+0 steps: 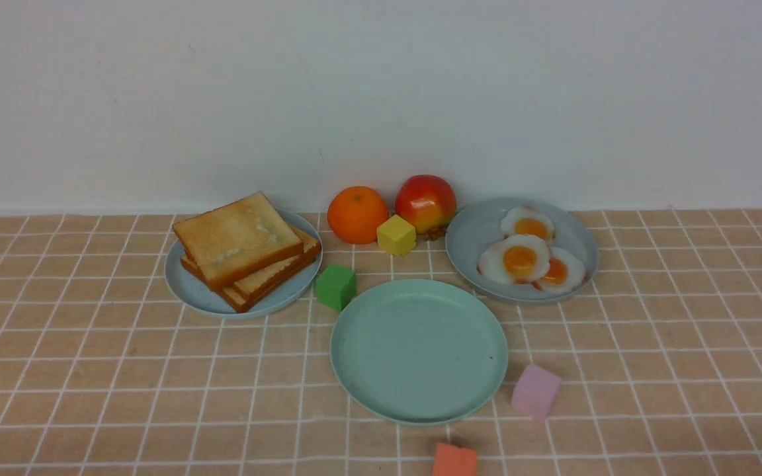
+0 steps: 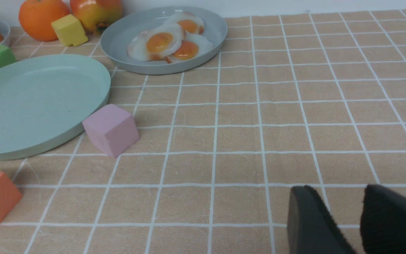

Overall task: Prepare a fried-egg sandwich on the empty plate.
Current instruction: Use the left arm to grab a slice of bread

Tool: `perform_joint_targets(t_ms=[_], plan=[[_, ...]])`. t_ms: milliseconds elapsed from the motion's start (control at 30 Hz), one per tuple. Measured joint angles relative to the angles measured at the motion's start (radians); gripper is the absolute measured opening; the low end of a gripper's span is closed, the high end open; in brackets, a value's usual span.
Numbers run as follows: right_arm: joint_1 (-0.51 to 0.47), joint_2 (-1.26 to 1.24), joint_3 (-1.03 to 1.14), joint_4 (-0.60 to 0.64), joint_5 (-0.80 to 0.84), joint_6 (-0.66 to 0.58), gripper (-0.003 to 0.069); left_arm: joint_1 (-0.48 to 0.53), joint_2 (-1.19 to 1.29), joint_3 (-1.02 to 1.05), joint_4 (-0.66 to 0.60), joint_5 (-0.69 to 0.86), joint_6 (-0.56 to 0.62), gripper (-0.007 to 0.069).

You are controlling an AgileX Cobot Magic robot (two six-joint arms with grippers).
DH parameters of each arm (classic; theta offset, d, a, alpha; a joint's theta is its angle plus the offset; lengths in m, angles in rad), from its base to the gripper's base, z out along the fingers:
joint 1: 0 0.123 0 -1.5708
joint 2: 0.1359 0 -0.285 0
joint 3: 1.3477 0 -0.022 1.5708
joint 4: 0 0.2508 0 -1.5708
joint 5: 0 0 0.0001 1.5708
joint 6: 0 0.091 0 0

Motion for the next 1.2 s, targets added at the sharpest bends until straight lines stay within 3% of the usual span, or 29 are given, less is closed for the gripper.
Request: perform_joint_targets(t_ms=[500,567,767,833,967,1067,1200], plan=[[0.0,0.0,0.0,0.0,0.0,0.0,0.0239,0.0,0.0,0.0,0.003,-0.005,0.0,0.0237],[0.0,0.0,0.0,0.0,0.0,0.0,0.0239,0.0,0.0,0.0,0.007,-0.059,-0.006,0.0237],[0.0,0.0,0.0,0.0,0.0,0.0,0.0239,0.0,0.0,0.0,-0.231,-0.256,-0.19,0.0237],[0.0,0.0,0.0,0.0,0.0,0.0,0.0239,0.0,0.0,0.0,-0.377,-0.357,-0.288,0.0237],[0.0,0.0,0.0,0.0,0.0,0.0,0.0239,0.0,0.0,0.0,-0.46,-0.447,-0.324,0.023],[0.0,0.0,0.0,0.0,0.0,0.0,0.0239,0.0,0.0,-0.008,-0.466,-0.417,-0.322,0.0188],[0.0,0.0,0.0,0.0,0.0,0.0,0.0239,0.0,0.066,-0.127,-0.423,-0.21,-0.243,0.0042]])
